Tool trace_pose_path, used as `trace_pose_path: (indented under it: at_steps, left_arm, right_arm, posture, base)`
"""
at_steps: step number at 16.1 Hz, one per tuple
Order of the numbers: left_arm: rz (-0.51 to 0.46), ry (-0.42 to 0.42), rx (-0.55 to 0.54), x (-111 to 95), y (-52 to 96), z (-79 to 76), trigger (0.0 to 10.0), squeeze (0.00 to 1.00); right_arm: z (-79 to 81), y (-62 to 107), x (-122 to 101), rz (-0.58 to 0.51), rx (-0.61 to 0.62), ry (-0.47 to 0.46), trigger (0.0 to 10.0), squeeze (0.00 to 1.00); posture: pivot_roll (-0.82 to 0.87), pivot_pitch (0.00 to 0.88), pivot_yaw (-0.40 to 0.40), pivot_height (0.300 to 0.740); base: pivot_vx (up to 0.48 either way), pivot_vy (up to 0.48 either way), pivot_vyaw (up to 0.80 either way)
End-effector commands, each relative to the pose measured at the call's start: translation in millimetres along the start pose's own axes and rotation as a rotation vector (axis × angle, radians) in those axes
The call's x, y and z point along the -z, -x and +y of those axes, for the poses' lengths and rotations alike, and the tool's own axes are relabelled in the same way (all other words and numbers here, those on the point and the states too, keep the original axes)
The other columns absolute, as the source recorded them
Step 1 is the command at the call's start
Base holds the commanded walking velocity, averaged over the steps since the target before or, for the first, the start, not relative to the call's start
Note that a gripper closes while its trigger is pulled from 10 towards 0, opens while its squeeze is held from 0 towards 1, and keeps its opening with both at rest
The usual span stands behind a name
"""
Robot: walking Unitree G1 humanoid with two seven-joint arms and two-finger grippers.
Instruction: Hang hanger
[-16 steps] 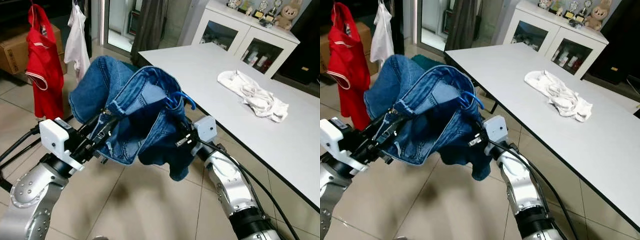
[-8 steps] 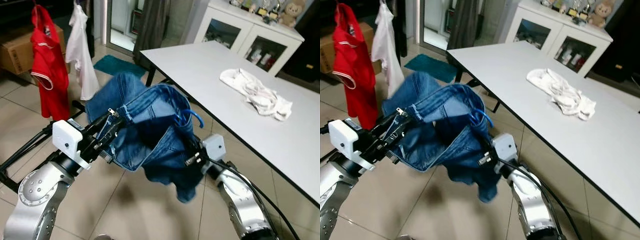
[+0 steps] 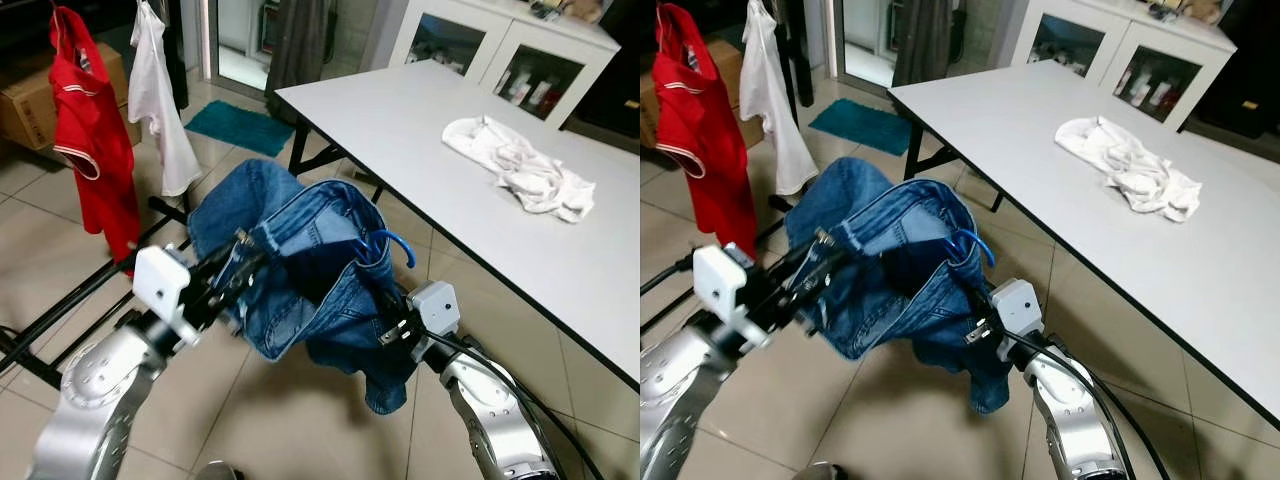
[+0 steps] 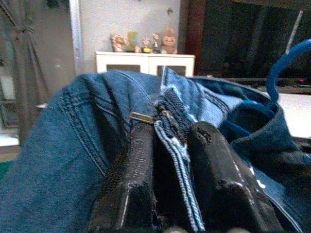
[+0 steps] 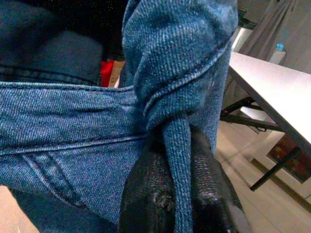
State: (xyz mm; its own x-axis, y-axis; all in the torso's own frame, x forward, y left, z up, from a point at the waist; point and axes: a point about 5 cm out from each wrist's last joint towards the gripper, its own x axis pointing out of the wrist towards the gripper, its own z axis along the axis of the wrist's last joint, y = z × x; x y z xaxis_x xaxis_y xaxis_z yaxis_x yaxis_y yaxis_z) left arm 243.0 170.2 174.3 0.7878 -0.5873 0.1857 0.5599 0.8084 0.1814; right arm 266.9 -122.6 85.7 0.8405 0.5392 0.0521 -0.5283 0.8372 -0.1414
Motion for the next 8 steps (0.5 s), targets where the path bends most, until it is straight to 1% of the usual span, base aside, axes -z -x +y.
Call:
trace_pose_path:
  at_steps: [1,2,4,5,6,8]
  left_arm:
    - [0.008,-0.007,0.011,3,-3.9,-4.5,10.0,0.0]
    - [0.019,-0.021,0.001,5,-5.9,-5.9,10.0,0.0]
    - [0.037,-0.008,-0.048,11,-7.0,-9.4,10.0,0.0]
    - [0.043,0.051,-0.093,14,-4.8,-7.9,10.0,0.75]
    - [0.044,0.057,-0.103,15,-4.2,-7.6,10.0,1.0]
    - [0.031,0.082,-0.117,16,-6.0,-12.5,10.0,1.0]
  right_arm:
    - [-8.5,2.3,-9,-0.033,0.031,0.019,0.0,0.0]
    - [-8.6,2.3,-9,-0.033,0.032,0.02,0.0,0.0]
    - [-9.8,3.7,-9,-0.031,0.038,0.024,0.0,0.0]
    - [-10.2,5.3,-8,-0.028,0.041,0.025,0.0,0.0]
    - [-10.2,5.7,-8,-0.027,0.042,0.026,0.0,0.0]
    - [-9.7,6.4,-8,-0.026,0.045,0.027,0.0,0.0]
  posture:
    - [0.17,0.101,-0.138,0.74]
    - [0.17,0.1,-0.138,0.74]
    - [0.17,0.101,-0.139,0.74]
    - [0.17,0.105,-0.14,0.74]
    - [0.17,0.105,-0.14,0.74]
    - [0.16,0.108,-0.144,0.74]
  base:
    - [0.0,0.0,0.0]
    - [0.0,0.0,0.0]
    - [0.0,0.0,0.0]
    - [0.0,0.0,0.0]
    - [0.0,0.0,0.0]
    - [0.0,0.0,0.0]
